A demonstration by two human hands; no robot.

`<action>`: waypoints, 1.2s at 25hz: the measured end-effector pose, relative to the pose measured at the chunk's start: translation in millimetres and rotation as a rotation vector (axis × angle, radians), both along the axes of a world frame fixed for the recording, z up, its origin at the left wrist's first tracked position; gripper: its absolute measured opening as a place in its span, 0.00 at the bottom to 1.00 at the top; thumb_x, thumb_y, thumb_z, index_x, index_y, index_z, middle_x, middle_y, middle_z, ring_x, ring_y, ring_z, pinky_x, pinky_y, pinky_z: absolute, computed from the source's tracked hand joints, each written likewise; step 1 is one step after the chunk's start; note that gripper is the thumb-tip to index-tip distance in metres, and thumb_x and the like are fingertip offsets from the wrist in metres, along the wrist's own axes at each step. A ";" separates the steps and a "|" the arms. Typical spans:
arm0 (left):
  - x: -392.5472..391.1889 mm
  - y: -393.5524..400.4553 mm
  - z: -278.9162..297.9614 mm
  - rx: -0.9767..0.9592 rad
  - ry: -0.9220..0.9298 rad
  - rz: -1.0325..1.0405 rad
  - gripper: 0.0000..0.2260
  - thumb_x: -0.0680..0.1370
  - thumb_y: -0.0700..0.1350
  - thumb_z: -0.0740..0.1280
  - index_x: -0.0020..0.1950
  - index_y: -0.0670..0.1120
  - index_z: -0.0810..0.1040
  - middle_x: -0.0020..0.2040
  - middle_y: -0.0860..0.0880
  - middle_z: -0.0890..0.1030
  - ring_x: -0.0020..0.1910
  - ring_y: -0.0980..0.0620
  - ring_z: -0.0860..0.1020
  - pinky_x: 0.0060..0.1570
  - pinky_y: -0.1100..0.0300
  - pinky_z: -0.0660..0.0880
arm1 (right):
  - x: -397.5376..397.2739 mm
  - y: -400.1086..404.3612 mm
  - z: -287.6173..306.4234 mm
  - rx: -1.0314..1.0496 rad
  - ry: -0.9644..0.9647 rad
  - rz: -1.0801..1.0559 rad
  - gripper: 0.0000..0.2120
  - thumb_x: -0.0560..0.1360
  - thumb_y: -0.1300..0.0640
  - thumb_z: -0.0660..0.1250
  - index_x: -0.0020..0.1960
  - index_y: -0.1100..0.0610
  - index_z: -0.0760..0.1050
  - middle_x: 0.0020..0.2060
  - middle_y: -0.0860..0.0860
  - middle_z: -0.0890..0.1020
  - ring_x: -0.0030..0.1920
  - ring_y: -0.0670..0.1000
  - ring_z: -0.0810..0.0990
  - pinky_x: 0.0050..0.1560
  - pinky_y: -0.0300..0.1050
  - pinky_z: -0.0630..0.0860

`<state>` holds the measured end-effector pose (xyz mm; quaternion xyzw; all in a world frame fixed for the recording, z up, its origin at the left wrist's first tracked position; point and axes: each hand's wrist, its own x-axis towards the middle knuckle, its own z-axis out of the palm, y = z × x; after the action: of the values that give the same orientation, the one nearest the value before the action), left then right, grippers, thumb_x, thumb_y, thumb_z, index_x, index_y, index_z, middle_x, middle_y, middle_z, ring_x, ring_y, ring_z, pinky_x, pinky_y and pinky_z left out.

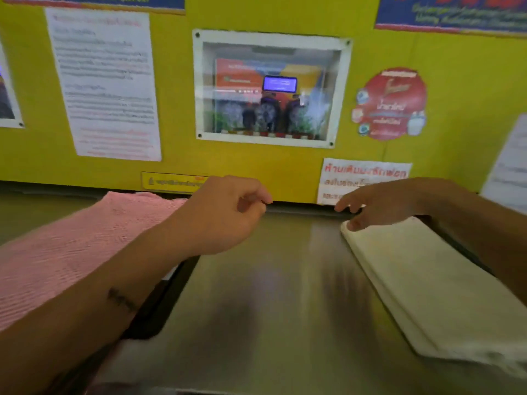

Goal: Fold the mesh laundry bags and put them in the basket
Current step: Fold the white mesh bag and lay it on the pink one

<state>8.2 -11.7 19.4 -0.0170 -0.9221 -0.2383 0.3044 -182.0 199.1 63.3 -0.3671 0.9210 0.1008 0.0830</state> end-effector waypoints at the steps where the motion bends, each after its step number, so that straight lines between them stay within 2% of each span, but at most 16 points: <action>1: -12.5 14.8 -2.4 -0.007 -0.017 -0.011 0.07 0.77 0.44 0.68 0.49 0.55 0.82 0.39 0.58 0.82 0.37 0.64 0.78 0.37 0.69 0.70 | -7.1 20.1 -1.9 0.031 0.000 -0.060 0.27 0.76 0.42 0.64 0.74 0.45 0.65 0.73 0.47 0.68 0.69 0.54 0.70 0.69 0.51 0.68; 3: -31.7 37.2 -6.8 0.000 -0.066 -0.018 0.07 0.77 0.43 0.68 0.49 0.54 0.82 0.38 0.59 0.80 0.35 0.67 0.76 0.34 0.73 0.66 | -17.6 47.5 -7.9 0.103 -0.001 -0.173 0.29 0.76 0.41 0.64 0.75 0.47 0.63 0.73 0.47 0.67 0.68 0.56 0.71 0.64 0.54 0.74; 5: -46.9 54.0 -11.8 -0.006 -0.116 -0.018 0.06 0.77 0.44 0.67 0.49 0.55 0.81 0.38 0.60 0.79 0.35 0.66 0.76 0.35 0.71 0.67 | -20.1 65.9 -16.4 0.162 -0.024 -0.266 0.31 0.76 0.40 0.63 0.75 0.50 0.63 0.72 0.50 0.68 0.65 0.57 0.75 0.58 0.54 0.78; 8: -62.9 69.7 -22.7 -0.020 -0.175 -0.020 0.07 0.77 0.44 0.67 0.49 0.56 0.80 0.41 0.59 0.80 0.39 0.62 0.78 0.40 0.67 0.70 | -17.0 78.9 -35.0 0.083 -0.232 -0.370 0.37 0.72 0.34 0.66 0.76 0.48 0.62 0.71 0.52 0.69 0.62 0.58 0.75 0.57 0.55 0.79; 10: -67.7 73.5 -32.8 -0.036 -0.218 0.006 0.06 0.77 0.45 0.67 0.48 0.57 0.80 0.41 0.57 0.81 0.39 0.61 0.78 0.38 0.70 0.70 | -9.1 73.6 -45.0 -0.006 -0.262 -0.329 0.41 0.70 0.30 0.65 0.76 0.48 0.61 0.73 0.51 0.67 0.63 0.57 0.73 0.59 0.55 0.77; 12: -68.2 72.4 -41.4 -0.043 -0.285 0.015 0.06 0.76 0.46 0.67 0.50 0.56 0.81 0.41 0.57 0.81 0.38 0.61 0.78 0.35 0.72 0.67 | 3.0 58.0 -54.0 -0.037 -0.207 -0.205 0.41 0.69 0.27 0.61 0.74 0.52 0.64 0.72 0.50 0.70 0.63 0.55 0.73 0.61 0.54 0.73; 15: -63.3 61.5 -44.5 -0.083 -0.377 0.041 0.10 0.76 0.46 0.65 0.56 0.54 0.81 0.44 0.56 0.80 0.40 0.60 0.78 0.38 0.71 0.68 | 24.1 27.9 -69.1 -0.085 -0.159 -0.096 0.41 0.68 0.26 0.59 0.70 0.53 0.67 0.66 0.53 0.74 0.61 0.55 0.74 0.56 0.52 0.70; 18: -54.8 45.8 -44.0 -0.086 -0.428 0.088 0.12 0.76 0.47 0.65 0.58 0.53 0.80 0.52 0.53 0.82 0.48 0.56 0.79 0.48 0.64 0.72 | 39.2 2.4 -82.0 -0.189 -0.106 -0.066 0.33 0.72 0.35 0.61 0.72 0.51 0.65 0.67 0.53 0.74 0.63 0.56 0.74 0.58 0.52 0.71; 22: -33.0 13.5 -43.4 -0.001 -0.436 0.195 0.15 0.75 0.46 0.65 0.62 0.55 0.75 0.46 0.52 0.82 0.42 0.55 0.80 0.46 0.57 0.78 | 49.5 -28.4 -85.5 -0.377 -0.066 0.081 0.22 0.76 0.47 0.61 0.69 0.50 0.69 0.66 0.51 0.75 0.62 0.55 0.74 0.62 0.53 0.71; 25: -19.0 -11.1 -34.7 0.072 -0.307 0.304 0.22 0.76 0.46 0.66 0.69 0.55 0.68 0.46 0.50 0.81 0.43 0.52 0.79 0.44 0.56 0.76 | 53.9 -41.4 -69.8 -0.507 -0.207 0.158 0.19 0.80 0.51 0.59 0.69 0.52 0.72 0.66 0.50 0.75 0.64 0.53 0.74 0.64 0.51 0.70; 27: -11.4 -24.5 -30.4 0.125 -0.209 0.356 0.27 0.76 0.47 0.66 0.74 0.54 0.62 0.49 0.48 0.81 0.44 0.52 0.77 0.45 0.56 0.72 | 53.3 -44.3 -57.3 -0.659 -0.394 0.125 0.14 0.81 0.51 0.60 0.65 0.51 0.77 0.58 0.48 0.81 0.55 0.50 0.81 0.57 0.49 0.76; 29: -8.2 -35.3 -32.7 0.198 -0.193 0.404 0.35 0.76 0.49 0.67 0.78 0.52 0.53 0.61 0.43 0.78 0.52 0.47 0.76 0.50 0.54 0.71 | 50.5 -43.5 -50.6 -0.775 -0.556 0.075 0.12 0.80 0.52 0.63 0.62 0.49 0.78 0.52 0.47 0.84 0.48 0.47 0.83 0.49 0.45 0.78; 30: -7.5 -38.3 -36.0 0.209 -0.245 0.426 0.38 0.75 0.52 0.68 0.79 0.53 0.50 0.66 0.43 0.74 0.60 0.44 0.74 0.56 0.52 0.72 | 47.4 -42.5 -50.4 -0.796 -0.566 0.065 0.11 0.80 0.52 0.64 0.61 0.49 0.78 0.51 0.47 0.84 0.48 0.48 0.84 0.49 0.45 0.78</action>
<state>0.6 -50.0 -16.7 0.2378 -0.9054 -0.2629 0.2337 -134.6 156.6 13.0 -0.4120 0.8174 -0.3601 0.1800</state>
